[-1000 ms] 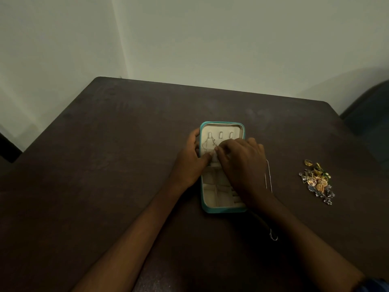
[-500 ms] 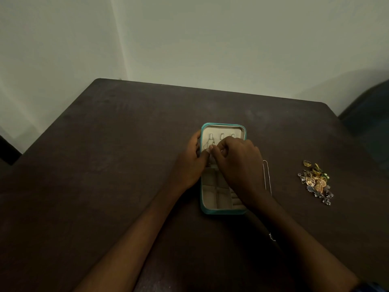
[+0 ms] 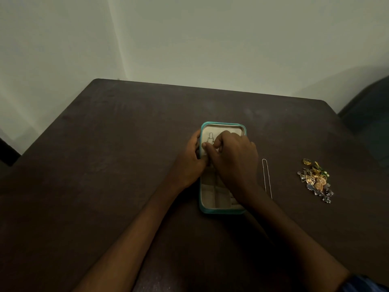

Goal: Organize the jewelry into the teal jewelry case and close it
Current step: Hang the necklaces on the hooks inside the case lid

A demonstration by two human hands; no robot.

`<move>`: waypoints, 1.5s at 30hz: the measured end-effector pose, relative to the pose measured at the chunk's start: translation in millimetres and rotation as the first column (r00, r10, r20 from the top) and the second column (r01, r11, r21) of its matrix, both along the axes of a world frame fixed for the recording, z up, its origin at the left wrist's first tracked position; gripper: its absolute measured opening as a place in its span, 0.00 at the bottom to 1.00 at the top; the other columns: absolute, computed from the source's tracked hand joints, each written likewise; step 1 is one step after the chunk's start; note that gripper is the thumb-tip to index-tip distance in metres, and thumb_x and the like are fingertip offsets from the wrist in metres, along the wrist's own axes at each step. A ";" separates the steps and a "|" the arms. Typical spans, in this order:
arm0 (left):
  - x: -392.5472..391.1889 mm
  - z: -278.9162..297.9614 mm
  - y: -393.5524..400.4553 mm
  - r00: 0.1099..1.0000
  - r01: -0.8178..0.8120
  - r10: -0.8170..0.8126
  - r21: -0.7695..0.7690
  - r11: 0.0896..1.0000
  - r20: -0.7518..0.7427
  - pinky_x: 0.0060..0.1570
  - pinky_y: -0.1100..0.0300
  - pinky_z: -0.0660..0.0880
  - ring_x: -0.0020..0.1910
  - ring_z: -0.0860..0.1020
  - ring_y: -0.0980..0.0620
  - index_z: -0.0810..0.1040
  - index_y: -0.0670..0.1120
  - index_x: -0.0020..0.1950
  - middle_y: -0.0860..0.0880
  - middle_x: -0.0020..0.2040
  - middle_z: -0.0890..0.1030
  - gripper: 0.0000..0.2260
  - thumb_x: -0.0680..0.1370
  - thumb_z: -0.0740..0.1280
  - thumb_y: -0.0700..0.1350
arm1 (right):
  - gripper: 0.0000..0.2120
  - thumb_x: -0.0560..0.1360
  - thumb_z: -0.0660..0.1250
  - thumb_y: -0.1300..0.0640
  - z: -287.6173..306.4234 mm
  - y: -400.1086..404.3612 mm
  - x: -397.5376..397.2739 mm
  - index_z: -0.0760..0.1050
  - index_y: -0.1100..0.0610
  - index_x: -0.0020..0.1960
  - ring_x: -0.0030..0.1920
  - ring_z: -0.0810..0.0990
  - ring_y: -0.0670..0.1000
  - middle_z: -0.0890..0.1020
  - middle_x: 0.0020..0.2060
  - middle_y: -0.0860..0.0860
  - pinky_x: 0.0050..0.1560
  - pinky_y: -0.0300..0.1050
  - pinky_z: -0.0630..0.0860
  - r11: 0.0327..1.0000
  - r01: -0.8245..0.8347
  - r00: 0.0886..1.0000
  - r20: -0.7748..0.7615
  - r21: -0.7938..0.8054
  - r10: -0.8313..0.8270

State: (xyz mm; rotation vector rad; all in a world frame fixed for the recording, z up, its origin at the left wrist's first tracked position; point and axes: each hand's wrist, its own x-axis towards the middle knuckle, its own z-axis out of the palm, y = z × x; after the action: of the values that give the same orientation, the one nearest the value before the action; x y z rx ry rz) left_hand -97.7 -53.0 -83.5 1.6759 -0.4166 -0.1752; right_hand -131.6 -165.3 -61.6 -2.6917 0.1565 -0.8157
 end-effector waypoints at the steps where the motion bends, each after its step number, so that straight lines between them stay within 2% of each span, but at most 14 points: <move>1: -0.1 0.7 0.5 1.000 0.001 -0.001 0.004 1.000 0.003 0.44 0.70 0.76 0.50 0.77 0.68 0.63 0.48 0.71 0.57 0.56 0.75 0.22 0.78 0.63 0.38 | 0.11 0.71 0.69 0.47 0.8 0.9 1.0 0.73 0.53 0.39 0.40 0.76 0.55 0.80 0.36 0.50 0.39 0.45 0.63 1.000 0.005 1.000 0.002 -0.004 -0.005; 6: 0.0 1.2 1.9 1.000 0.002 -0.002 0.004 1.000 -0.003 0.44 0.72 0.75 0.52 0.77 0.65 0.62 0.46 0.72 0.55 0.57 0.75 0.23 0.78 0.63 0.36 | 0.10 0.71 0.69 0.48 -1.3 -0.2 -0.3 0.72 0.53 0.42 0.44 0.76 0.54 0.80 0.41 0.50 0.43 0.49 0.67 1.000 -0.008 0.995 -0.096 0.010 0.009; 8: 0.6 0.0 2.1 1.000 0.001 -0.001 0.006 1.000 -0.003 0.45 0.70 0.76 0.53 0.77 0.62 0.62 0.46 0.72 0.56 0.56 0.76 0.24 0.78 0.62 0.35 | 0.10 0.71 0.69 0.48 -4.2 -2.7 -2.5 0.72 0.52 0.42 0.44 0.75 0.54 0.79 0.40 0.50 0.42 0.47 0.65 0.999 -0.022 0.995 -0.100 0.027 0.025; 11: 2.0 -0.8 2.1 1.000 0.001 -0.001 0.016 1.000 -0.003 0.46 0.69 0.77 0.50 0.78 0.67 0.63 0.47 0.72 0.57 0.55 0.76 0.24 0.78 0.61 0.34 | 0.08 0.72 0.68 0.49 -4.6 -5.9 -5.4 0.72 0.52 0.40 0.42 0.75 0.53 0.79 0.38 0.49 0.41 0.44 0.61 0.999 -0.019 0.997 -0.070 0.039 0.021; 14: 3.1 -2.8 2.1 1.000 -0.002 0.002 0.020 1.000 -0.001 0.48 0.67 0.77 0.52 0.77 0.65 0.63 0.47 0.71 0.56 0.57 0.76 0.24 0.77 0.64 0.36 | 0.08 0.73 0.68 0.51 -1.6 -8.1 -7.3 0.72 0.52 0.39 0.40 0.75 0.52 0.79 0.37 0.48 0.40 0.43 0.60 0.999 -0.020 0.998 -0.065 0.041 0.023; 18: 1.4 -2.5 1.8 1.000 -0.012 0.012 0.027 1.000 0.015 0.47 0.68 0.77 0.53 0.78 0.63 0.63 0.49 0.71 0.57 0.57 0.77 0.25 0.76 0.66 0.37 | 0.09 0.73 0.67 0.49 10.6 -18.2 -12.3 0.70 0.49 0.38 0.38 0.74 0.50 0.77 0.36 0.46 0.38 0.45 0.65 0.997 -0.038 0.998 -0.046 0.066 0.041; 23: 1.8 -3.6 2.1 0.998 -0.049 0.048 -0.028 0.998 -0.037 0.51 0.58 0.78 0.55 0.79 0.57 0.68 0.49 0.68 0.53 0.57 0.79 0.20 0.77 0.63 0.38 | 0.09 0.72 0.64 0.48 29.4 -60.8 -34.9 0.71 0.52 0.38 0.34 0.73 0.49 0.74 0.32 0.46 0.35 0.49 0.72 0.996 -0.052 0.999 -0.006 0.078 0.053; 26: -1.8 -0.6 1.8 0.997 -0.067 0.063 -0.080 0.995 -0.047 0.49 0.60 0.79 0.55 0.79 0.53 0.68 0.44 0.68 0.49 0.57 0.79 0.19 0.78 0.61 0.36 | 0.10 0.73 0.65 0.48 35.8 -88.3 -56.6 0.71 0.52 0.38 0.33 0.72 0.49 0.74 0.31 0.45 0.34 0.50 0.72 0.995 -0.023 1.000 -0.009 0.098 0.024; 30: -3.7 2.6 4.5 0.993 -0.112 0.107 -0.098 0.989 -0.056 0.56 0.52 0.77 0.57 0.79 0.50 0.67 0.44 0.70 0.48 0.57 0.79 0.19 0.79 0.61 0.39 | 0.09 0.73 0.68 0.51 32.2 -117.5 -79.8 0.73 0.52 0.37 0.32 0.73 0.44 0.76 0.30 0.46 0.33 0.43 0.69 0.978 0.051 0.995 -0.097 0.204 -0.032; 33: -5.4 2.3 8.3 0.981 -0.190 0.185 -0.077 0.979 -0.061 0.61 0.47 0.74 0.57 0.78 0.51 0.66 0.47 0.71 0.52 0.55 0.79 0.20 0.79 0.61 0.42 | 0.05 0.73 0.68 0.52 19.9 -134.2 -84.9 0.77 0.51 0.40 0.37 0.77 0.47 0.81 0.36 0.48 0.40 0.45 0.74 0.961 0.089 0.970 -0.242 0.260 -0.024; 35: -9.9 4.0 12.7 0.968 -0.251 0.250 -0.051 0.967 -0.031 0.61 0.50 0.73 0.58 0.77 0.53 0.66 0.48 0.71 0.50 0.57 0.78 0.20 0.79 0.62 0.43 | 0.04 0.73 0.68 0.54 12.6 -141.2 -81.6 0.80 0.54 0.43 0.42 0.79 0.51 0.83 0.40 0.52 0.44 0.45 0.73 0.958 0.096 0.948 -0.320 0.270 -0.005; 38: -23.5 14.4 21.7 0.940 -0.327 0.329 -0.033 0.944 0.087 0.56 0.65 0.70 0.57 0.74 0.60 0.66 0.49 0.70 0.48 0.62 0.76 0.19 0.79 0.61 0.43 | 0.06 0.74 0.67 0.57 3.7 -144.6 -68.7 0.82 0.57 0.47 0.45 0.81 0.53 0.84 0.43 0.54 0.44 0.43 0.72 0.965 0.070 0.923 -0.384 0.254 0.035; 42: -48.6 39.9 29.8 0.900 -0.318 0.336 -0.109 0.942 0.277 0.57 0.65 0.73 0.58 0.76 0.58 0.69 0.47 0.67 0.51 0.57 0.77 0.18 0.77 0.62 0.44 | 0.10 0.77 0.63 0.56 -4.7 -143.5 -47.2 0.81 0.58 0.53 0.47 0.80 0.53 0.84 0.47 0.54 0.44 0.42 0.73 0.979 0.013 0.895 -0.439 0.201 0.078; 45: -68.2 59.4 32.6 0.869 -0.236 0.254 -0.095 0.967 0.425 0.57 0.65 0.74 0.58 0.77 0.55 0.70 0.48 0.65 0.55 0.56 0.77 0.17 0.76 0.61 0.47 | 0.10 0.76 0.64 0.53 -8.4 -142.3 -33.5 0.81 0.57 0.49 0.43 0.80 0.53 0.84 0.42 0.55 0.43 0.47 0.77 0.993 0.017 0.905 -0.425 0.113 0.033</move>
State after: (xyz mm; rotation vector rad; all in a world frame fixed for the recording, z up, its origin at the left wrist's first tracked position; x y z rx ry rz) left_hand -165.8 -20.4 -24.1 1.7076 -0.5295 0.4049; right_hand -165.1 -307.6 -70.0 -2.7164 0.2831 -0.1925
